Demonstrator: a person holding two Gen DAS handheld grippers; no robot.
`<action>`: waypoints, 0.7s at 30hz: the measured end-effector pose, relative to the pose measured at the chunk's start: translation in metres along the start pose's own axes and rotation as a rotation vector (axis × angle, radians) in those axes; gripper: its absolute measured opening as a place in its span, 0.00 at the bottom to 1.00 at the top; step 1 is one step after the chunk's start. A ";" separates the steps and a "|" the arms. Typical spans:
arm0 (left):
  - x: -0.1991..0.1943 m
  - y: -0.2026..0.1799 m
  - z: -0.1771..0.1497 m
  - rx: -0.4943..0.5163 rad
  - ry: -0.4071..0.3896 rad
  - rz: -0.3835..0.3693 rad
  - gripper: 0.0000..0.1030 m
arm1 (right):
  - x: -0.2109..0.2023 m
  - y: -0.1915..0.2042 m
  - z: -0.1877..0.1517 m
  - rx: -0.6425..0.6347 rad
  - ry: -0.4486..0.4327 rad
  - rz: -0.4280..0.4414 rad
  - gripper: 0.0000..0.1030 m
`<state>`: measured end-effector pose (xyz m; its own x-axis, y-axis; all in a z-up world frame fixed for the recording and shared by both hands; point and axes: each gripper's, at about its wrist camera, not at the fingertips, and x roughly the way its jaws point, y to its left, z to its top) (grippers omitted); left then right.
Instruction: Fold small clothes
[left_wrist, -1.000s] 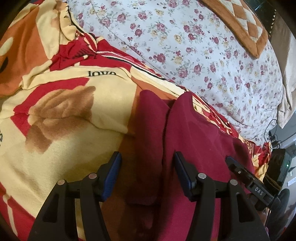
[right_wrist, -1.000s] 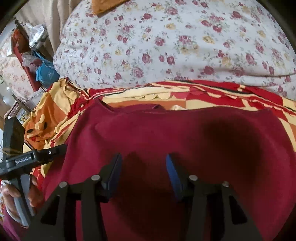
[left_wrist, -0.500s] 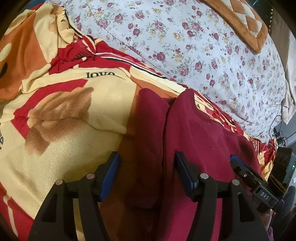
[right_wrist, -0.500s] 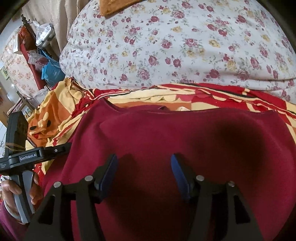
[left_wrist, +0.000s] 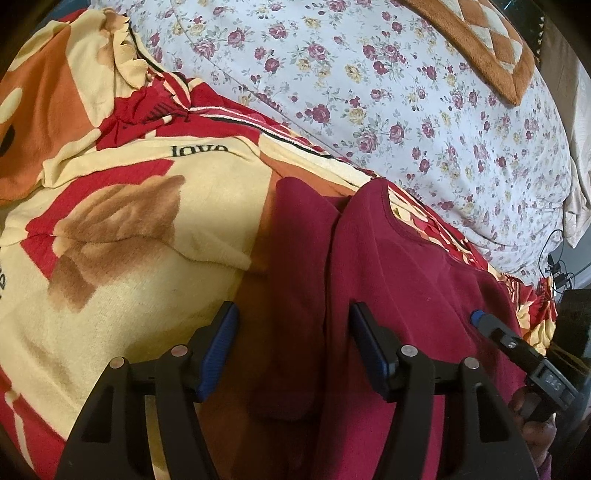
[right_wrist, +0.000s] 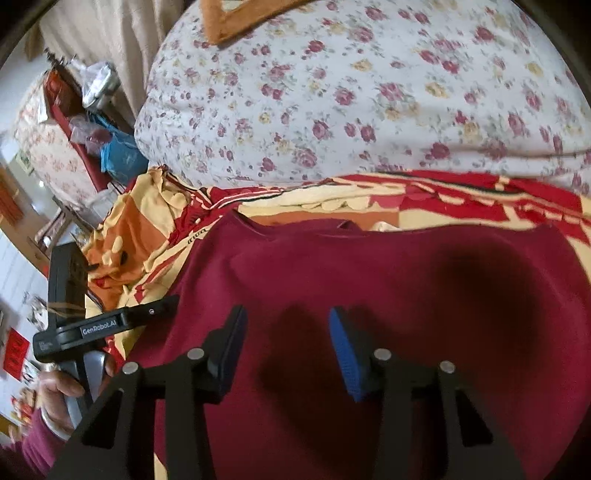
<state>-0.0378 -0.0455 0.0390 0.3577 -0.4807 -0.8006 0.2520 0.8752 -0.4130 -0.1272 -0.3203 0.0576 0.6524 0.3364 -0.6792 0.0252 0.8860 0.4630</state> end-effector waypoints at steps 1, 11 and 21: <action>0.001 0.000 0.000 -0.003 -0.001 -0.002 0.53 | 0.002 -0.004 -0.001 0.010 0.003 -0.013 0.48; -0.003 -0.021 -0.004 0.101 -0.013 -0.044 0.10 | 0.009 -0.027 -0.005 0.083 -0.027 0.031 0.36; -0.053 -0.076 -0.005 0.130 -0.055 -0.180 0.06 | 0.007 -0.047 0.001 0.206 0.004 0.146 0.36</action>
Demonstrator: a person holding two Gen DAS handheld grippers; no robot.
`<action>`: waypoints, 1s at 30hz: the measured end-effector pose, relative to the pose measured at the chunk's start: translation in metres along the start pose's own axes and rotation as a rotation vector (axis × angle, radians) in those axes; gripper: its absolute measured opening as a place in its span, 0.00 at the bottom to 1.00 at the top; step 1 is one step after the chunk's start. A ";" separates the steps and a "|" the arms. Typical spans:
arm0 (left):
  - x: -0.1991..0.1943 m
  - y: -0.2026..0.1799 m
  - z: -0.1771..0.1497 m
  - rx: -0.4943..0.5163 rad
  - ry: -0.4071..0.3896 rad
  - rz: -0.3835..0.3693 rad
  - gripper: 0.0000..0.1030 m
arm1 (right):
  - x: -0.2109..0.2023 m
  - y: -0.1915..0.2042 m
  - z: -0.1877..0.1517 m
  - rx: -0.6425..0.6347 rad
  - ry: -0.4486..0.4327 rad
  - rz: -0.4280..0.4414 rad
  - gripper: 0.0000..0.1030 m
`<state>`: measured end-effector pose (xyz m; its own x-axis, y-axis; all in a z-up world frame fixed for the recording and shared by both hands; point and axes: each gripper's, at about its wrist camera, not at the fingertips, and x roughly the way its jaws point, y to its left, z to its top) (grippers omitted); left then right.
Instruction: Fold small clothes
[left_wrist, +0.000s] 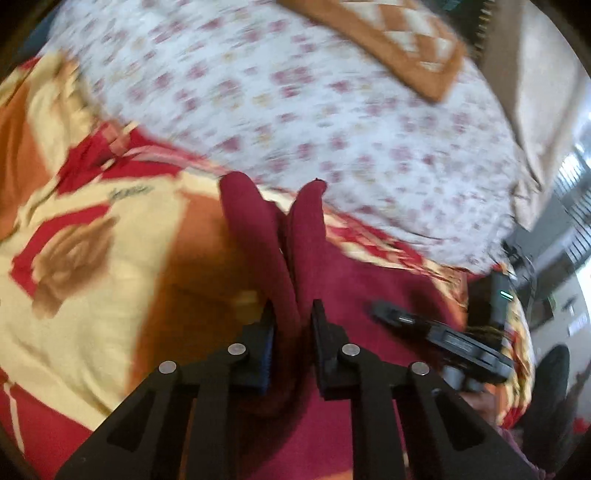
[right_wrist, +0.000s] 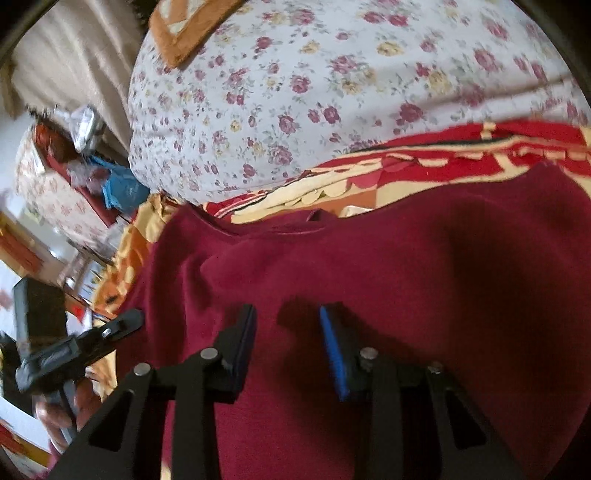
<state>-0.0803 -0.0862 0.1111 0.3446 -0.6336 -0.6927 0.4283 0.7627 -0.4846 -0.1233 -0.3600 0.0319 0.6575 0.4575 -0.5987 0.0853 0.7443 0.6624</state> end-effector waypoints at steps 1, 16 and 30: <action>-0.003 -0.022 0.000 0.045 -0.002 -0.021 0.06 | -0.001 -0.003 0.001 0.030 0.002 0.016 0.36; 0.076 -0.116 -0.038 0.168 0.231 -0.134 0.07 | -0.040 -0.054 -0.004 0.477 -0.143 0.416 0.79; -0.023 -0.052 -0.043 0.175 0.080 0.067 0.19 | -0.031 -0.006 -0.004 0.185 0.025 0.052 0.88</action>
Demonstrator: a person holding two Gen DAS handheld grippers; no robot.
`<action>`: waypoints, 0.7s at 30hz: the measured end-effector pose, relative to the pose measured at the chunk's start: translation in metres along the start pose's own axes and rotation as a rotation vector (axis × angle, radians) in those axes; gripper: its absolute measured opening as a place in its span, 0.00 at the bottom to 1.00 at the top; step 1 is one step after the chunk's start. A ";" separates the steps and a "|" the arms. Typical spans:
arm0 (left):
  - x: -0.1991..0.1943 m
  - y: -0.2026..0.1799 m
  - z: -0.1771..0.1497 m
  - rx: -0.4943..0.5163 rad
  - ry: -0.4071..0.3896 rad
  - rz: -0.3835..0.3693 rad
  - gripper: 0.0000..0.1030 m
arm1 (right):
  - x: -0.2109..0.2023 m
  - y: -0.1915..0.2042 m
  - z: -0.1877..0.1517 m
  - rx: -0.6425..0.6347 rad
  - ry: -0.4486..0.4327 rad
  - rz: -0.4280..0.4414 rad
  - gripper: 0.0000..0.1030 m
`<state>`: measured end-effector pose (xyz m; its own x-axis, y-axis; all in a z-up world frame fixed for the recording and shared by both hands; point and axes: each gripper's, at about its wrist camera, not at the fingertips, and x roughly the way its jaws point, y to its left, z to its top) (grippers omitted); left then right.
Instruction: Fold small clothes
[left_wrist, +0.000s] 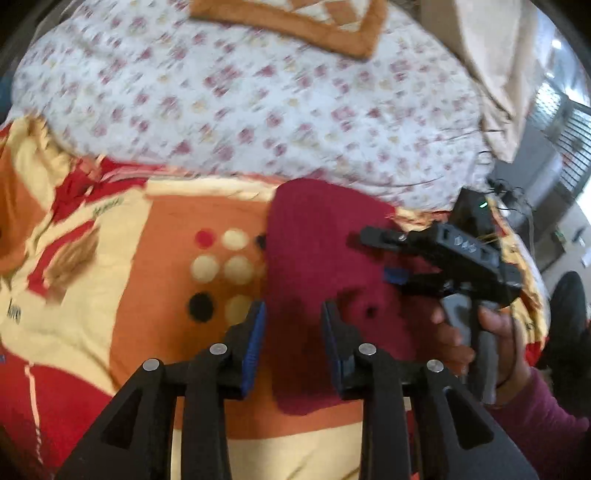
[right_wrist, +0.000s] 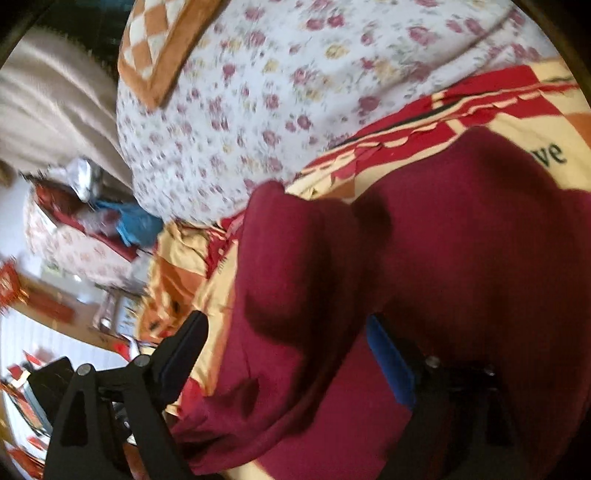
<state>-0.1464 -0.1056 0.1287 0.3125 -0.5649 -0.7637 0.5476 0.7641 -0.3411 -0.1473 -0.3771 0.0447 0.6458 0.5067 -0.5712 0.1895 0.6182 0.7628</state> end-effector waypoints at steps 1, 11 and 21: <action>0.007 0.005 -0.004 -0.016 0.029 -0.005 0.19 | 0.007 0.003 0.000 -0.011 0.008 -0.025 0.88; 0.047 -0.023 -0.030 0.020 0.104 -0.017 0.19 | 0.026 0.021 -0.010 -0.171 -0.027 -0.107 0.35; 0.016 -0.076 -0.014 0.118 0.084 -0.199 0.19 | -0.061 0.051 0.012 -0.306 -0.070 -0.119 0.21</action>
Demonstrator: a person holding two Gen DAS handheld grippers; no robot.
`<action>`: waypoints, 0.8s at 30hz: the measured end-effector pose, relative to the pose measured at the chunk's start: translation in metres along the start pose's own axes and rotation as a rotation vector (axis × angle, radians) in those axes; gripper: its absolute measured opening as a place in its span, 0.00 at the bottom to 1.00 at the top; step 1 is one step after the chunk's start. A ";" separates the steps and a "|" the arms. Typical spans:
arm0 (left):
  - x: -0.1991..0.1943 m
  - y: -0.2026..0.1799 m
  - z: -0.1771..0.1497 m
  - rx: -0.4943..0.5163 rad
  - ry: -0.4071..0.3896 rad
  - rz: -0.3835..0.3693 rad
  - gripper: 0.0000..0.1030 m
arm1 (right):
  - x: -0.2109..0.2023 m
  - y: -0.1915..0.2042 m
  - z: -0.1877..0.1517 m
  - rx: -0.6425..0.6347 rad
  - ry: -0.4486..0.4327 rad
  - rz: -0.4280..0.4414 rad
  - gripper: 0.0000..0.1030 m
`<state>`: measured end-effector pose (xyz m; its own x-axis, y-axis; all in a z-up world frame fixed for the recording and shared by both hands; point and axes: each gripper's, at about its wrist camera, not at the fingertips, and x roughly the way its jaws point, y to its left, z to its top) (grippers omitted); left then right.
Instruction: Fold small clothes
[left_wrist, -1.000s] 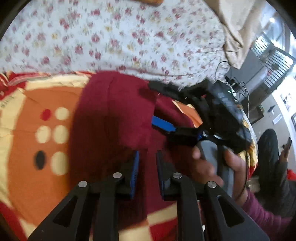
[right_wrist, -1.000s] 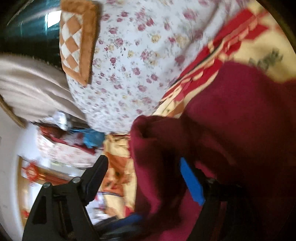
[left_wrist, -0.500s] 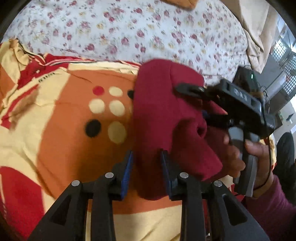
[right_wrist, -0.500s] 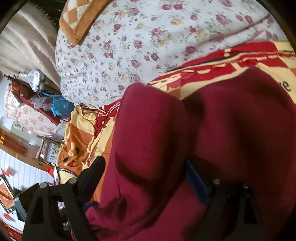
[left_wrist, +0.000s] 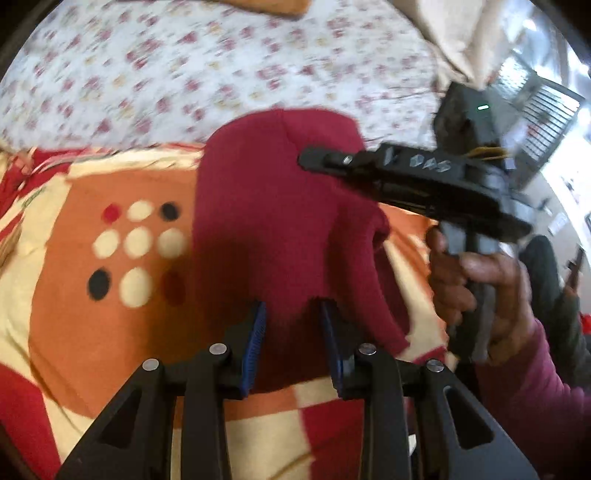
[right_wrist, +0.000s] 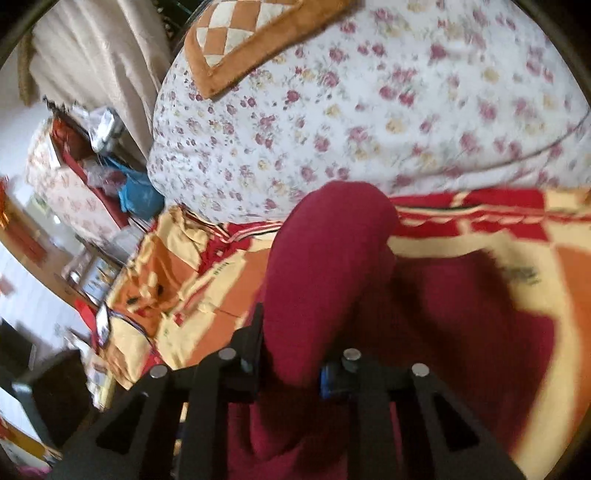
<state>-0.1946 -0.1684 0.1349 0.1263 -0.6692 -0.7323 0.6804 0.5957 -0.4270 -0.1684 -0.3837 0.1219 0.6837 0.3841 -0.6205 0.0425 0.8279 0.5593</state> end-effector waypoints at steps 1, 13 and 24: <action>-0.003 -0.005 0.001 0.012 -0.004 -0.012 0.19 | -0.009 -0.007 0.001 -0.003 0.004 -0.023 0.21; 0.044 0.004 0.014 -0.033 0.051 0.122 0.19 | -0.029 -0.087 -0.013 0.138 0.079 -0.290 0.43; 0.061 0.004 0.013 -0.001 0.054 0.191 0.20 | -0.058 -0.020 -0.047 -0.066 0.071 -0.248 0.43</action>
<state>-0.1748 -0.2130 0.0951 0.2145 -0.5194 -0.8272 0.6472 0.7098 -0.2779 -0.2437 -0.4033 0.1209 0.6052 0.1916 -0.7727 0.1534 0.9244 0.3493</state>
